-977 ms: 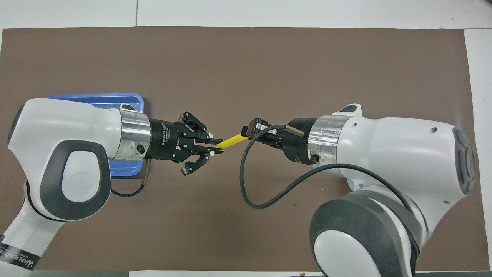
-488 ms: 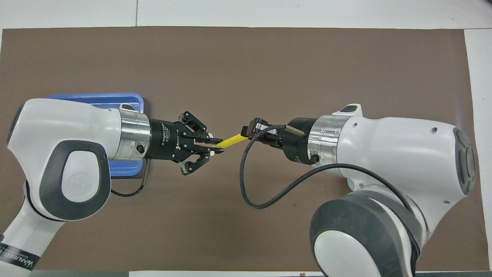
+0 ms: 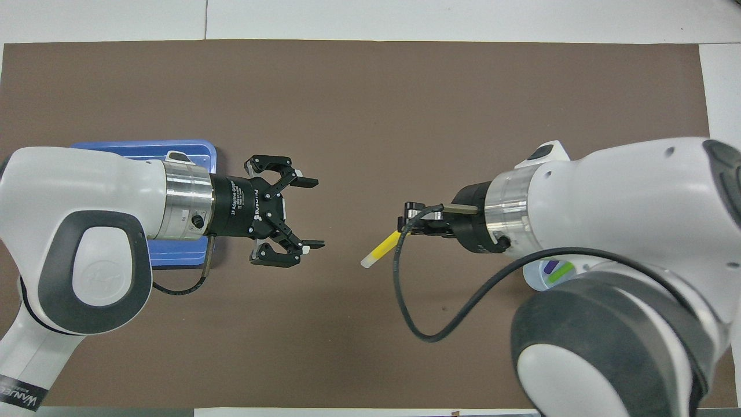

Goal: Transfer and insert pens with both arms

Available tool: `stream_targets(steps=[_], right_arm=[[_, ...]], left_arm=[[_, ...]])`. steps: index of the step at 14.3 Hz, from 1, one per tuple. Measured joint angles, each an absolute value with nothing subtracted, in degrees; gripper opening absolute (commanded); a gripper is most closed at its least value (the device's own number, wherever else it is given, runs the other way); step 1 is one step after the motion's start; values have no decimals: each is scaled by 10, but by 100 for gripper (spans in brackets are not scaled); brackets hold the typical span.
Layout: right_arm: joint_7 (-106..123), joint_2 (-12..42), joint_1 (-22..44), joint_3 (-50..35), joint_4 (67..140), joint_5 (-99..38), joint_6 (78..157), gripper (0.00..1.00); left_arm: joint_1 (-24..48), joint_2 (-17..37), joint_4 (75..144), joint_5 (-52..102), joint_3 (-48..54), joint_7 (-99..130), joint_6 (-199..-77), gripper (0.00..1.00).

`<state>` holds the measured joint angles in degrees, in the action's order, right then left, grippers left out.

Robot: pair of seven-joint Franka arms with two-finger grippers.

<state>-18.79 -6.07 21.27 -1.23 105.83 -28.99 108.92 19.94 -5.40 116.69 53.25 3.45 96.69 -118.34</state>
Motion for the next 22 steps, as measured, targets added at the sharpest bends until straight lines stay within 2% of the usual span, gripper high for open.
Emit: stream_targets(steps=[3,5,7,9,13,16,21,22], right_arm=[[-45,-60,138,-4,1018,-237,960,0],[58,-60,86,0,1014,-194,926,0],[118,-59,66,1,1023,-122,924,0],[156,-61,72,-6,1051,-64,958,0],[196,-66,75,-13,1127,-47,1004,0],[211,-69,77,-13,1162,-36,1009,0],[243,-69,76,-12,1194,-21,1034,0],[243,-70,76,-12,1198,-21,1043,8]], left_arm=[[181,-54,1167,516,34,933,-1183,100],[176,-54,1167,477,34,887,-1183,100],[175,-54,1168,438,34,825,-1182,100],[172,-54,1168,392,34,743,-1172,100],[137,-54,1160,317,33,563,-1127,100],[94,-43,1104,238,32,442,-1034,100],[70,26,932,108,32,289,-872,100],[70,40,901,83,33,258,-849,100]])
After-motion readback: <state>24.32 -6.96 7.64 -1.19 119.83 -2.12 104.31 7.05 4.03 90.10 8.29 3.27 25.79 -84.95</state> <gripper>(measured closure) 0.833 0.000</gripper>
